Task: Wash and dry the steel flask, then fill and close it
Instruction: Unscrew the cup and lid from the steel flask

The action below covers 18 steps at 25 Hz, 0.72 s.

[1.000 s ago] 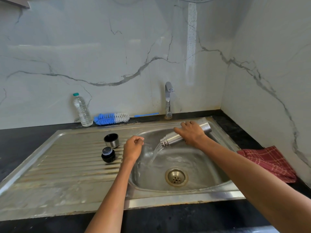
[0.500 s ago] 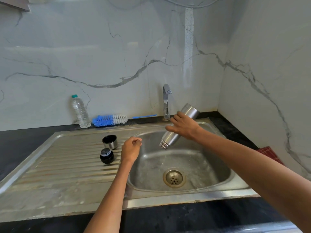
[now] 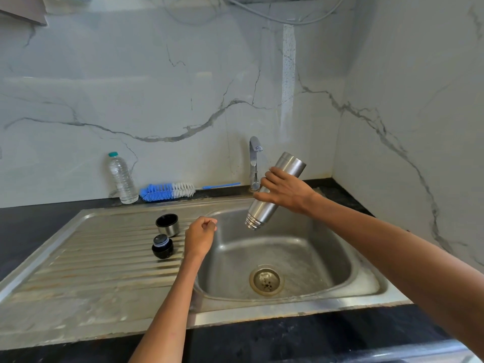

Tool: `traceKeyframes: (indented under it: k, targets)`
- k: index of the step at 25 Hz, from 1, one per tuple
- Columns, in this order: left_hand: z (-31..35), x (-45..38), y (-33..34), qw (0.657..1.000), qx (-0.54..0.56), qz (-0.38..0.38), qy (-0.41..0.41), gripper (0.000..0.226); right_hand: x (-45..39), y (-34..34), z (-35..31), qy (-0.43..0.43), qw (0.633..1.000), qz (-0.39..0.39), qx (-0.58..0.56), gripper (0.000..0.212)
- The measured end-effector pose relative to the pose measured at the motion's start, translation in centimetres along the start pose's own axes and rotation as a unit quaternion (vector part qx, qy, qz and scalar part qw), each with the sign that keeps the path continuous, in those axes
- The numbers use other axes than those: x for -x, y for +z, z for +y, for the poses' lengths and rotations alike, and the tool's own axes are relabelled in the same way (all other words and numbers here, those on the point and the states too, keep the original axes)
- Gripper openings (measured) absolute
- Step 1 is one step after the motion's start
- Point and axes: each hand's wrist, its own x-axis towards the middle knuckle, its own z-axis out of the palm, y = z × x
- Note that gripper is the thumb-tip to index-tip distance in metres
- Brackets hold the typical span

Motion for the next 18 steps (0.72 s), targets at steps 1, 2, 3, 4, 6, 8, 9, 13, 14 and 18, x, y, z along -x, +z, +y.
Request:
traceKeyframes:
  k: [1,2,3,4,6,8,9,13,14,18]
  targets:
    - [0.0,0.1,0.0,1.0,-0.001,0.0,0.002,0.026,0.1,-0.1,0.2,-0.001,1.0,0.001,0.004,0.087]
    - [0.0,0.2,-0.1,1.0,0.0,-0.001,0.004,0.025,0.2,-0.1,0.3,-0.001,1.0,0.002,0.008,0.09]
    - [0.0,0.3,-0.1,1.0,0.001,-0.003,0.004,0.025,0.3,-0.1,0.5,0.002,1.0,-0.001,0.006,0.092]
    - [0.0,0.3,-0.1,1.0,0.001,-0.004,0.005,0.025,0.4,-0.1,0.6,0.004,1.0,-0.001,-0.003,0.092]
    - [0.0,0.4,0.0,1.0,0.001,-0.004,0.005,0.024,0.5,0.1,0.7,0.004,1.0,-0.005,-0.012,0.093]
    - [0.1,0.5,0.0,1.0,0.003,-0.005,0.004,0.023,0.7,0.1,0.5,0.009,1.0,-0.008,-0.009,0.093]
    - [0.1,0.5,0.1,1.0,0.004,-0.006,0.006,0.022,0.7,0.1,0.4,0.012,1.0,-0.008,-0.015,0.093]
    - [0.2,0.7,0.2,1.0,0.004,-0.008,0.013,0.019,0.6,0.3,0.2,0.02,0.999,-0.015,-0.028,0.09]
    - [0.2,0.6,0.2,1.0,0.003,-0.007,0.015,0.019,0.5,0.3,0.1,0.02,0.999,-0.014,-0.031,0.09]
    - [0.2,0.6,0.2,1.0,-0.003,-0.008,0.019,0.018,0.4,0.9,-0.6,-0.001,0.999,-0.001,-0.035,0.085]
